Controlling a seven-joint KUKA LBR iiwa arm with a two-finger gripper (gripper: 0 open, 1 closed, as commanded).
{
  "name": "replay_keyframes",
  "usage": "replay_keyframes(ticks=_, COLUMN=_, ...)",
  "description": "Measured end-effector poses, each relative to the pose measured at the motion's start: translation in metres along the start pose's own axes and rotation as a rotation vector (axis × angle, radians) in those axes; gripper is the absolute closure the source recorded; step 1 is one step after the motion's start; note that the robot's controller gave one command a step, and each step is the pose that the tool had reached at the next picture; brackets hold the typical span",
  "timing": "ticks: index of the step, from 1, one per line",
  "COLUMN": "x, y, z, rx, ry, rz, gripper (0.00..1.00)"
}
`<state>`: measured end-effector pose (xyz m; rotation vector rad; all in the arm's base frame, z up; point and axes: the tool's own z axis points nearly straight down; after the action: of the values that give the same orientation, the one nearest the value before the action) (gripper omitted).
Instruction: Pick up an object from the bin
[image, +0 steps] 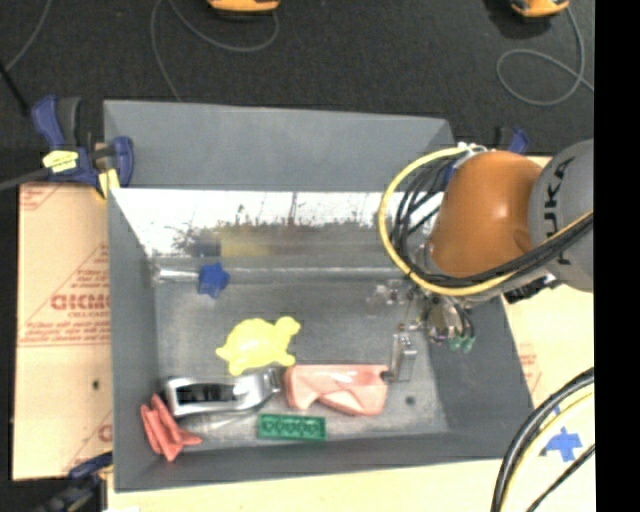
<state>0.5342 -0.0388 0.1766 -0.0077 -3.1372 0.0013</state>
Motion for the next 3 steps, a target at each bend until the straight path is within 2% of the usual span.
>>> replay_keyframes(ticks=1, x=-0.001, y=0.0, z=-0.005, rx=0.0, ry=-0.007, rz=-0.001, gripper=0.0)
replay_keyframes(ticks=2, x=0.015, y=0.018, z=0.034, rx=0.001, ry=-0.015, rz=0.005, gripper=0.0)
replay_keyframes(ticks=3, x=0.033, y=0.06, z=0.107, rx=0.001, ry=-0.007, rz=-0.04, gripper=1.0)
